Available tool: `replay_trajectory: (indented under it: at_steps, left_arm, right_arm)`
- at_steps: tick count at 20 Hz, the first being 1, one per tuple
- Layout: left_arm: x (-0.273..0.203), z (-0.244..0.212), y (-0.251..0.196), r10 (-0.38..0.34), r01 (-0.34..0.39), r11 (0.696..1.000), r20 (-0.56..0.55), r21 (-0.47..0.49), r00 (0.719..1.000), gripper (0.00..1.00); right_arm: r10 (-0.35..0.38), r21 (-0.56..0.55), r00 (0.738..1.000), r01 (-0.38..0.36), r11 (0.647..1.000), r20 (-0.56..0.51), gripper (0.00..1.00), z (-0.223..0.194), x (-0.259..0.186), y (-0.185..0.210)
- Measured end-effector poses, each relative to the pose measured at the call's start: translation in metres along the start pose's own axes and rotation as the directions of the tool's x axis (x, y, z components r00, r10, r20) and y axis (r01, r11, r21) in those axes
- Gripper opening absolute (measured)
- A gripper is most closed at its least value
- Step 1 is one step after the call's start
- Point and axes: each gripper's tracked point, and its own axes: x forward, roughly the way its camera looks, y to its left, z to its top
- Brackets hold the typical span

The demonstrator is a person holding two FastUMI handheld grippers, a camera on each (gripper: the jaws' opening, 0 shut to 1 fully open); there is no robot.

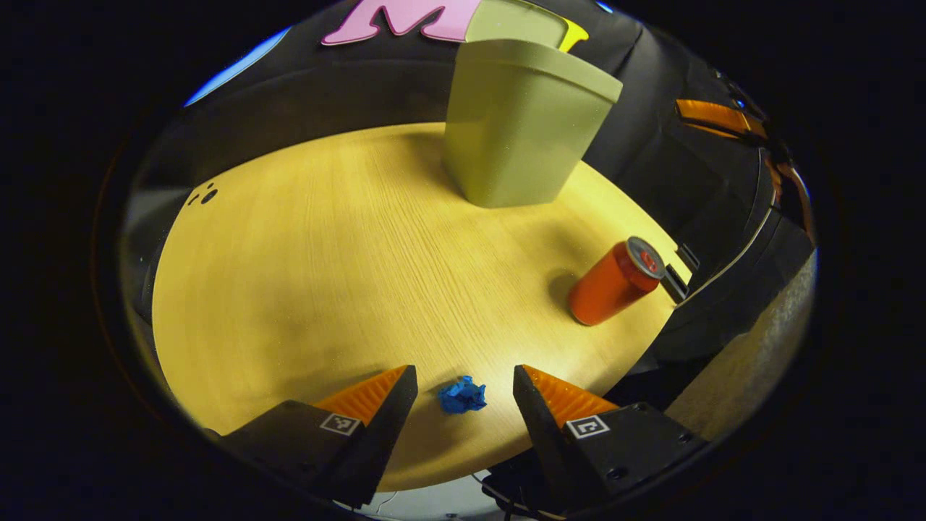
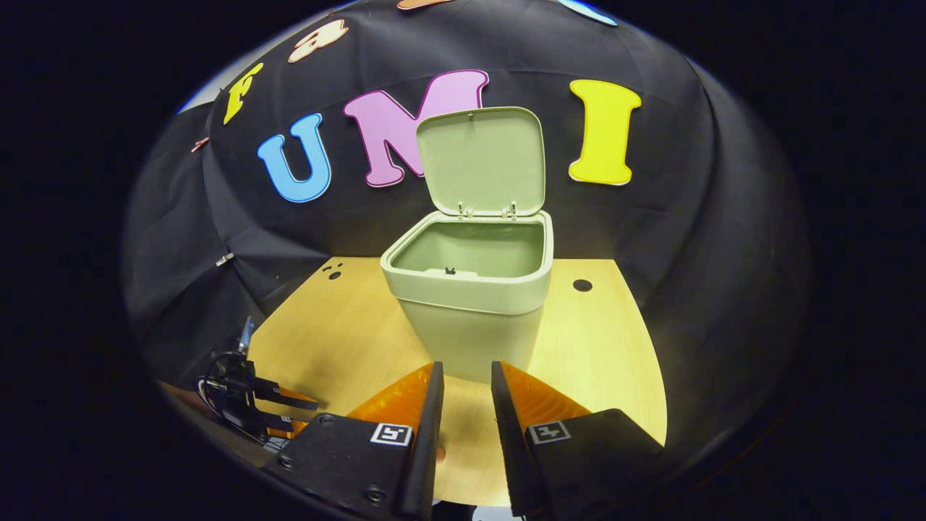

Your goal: Press the lid of the desktop garbage bin to open it, pick up the crumpled paper on the desktop and throw it into the bin, then pick up the pop can on the desktop and drop it into the bin, and finally close the garbage bin lid.

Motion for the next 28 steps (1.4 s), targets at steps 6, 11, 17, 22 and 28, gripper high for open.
replay_trajectory:
  at_steps: [6,11,17,22,28]
  left_arm:
    - [0.024,-0.019,0.001,0.041,-0.039,0.999,-0.091,0.024,0.995,0.79]
    - [0.028,-0.03,0.003,0.043,-0.038,0.998,-0.138,0.04,0.99,0.57]
    - [0.018,-0.006,0.003,0.035,-0.033,0.999,-0.078,0.017,0.996,0.42]
    - [-0.02,0.064,0.005,0.035,-0.034,0.999,0.086,-0.016,0.996,0.42]
    - [-0.086,0.179,0.008,0.028,-0.02,0.999,0.343,-0.028,0.939,0.42]
  right_arm:
    - [-0.031,0.038,0.999,0.032,0.999,-0.025,0.43,-0.011,-0.009,-0.012]
    - [-0.05,0.06,0.998,0.052,0.997,-0.033,0.43,-0.014,-0.015,-0.02]
    - [-0.049,0.067,0.998,0.051,0.996,-0.034,0.43,-0.014,-0.015,-0.02]
    - [-0.033,0.058,0.998,0.036,0.998,-0.045,0.43,-0.016,-0.01,-0.015]
    - [-0.006,0.063,0.996,0.012,0.998,-0.084,0.43,-0.032,-0.001,-0.006]
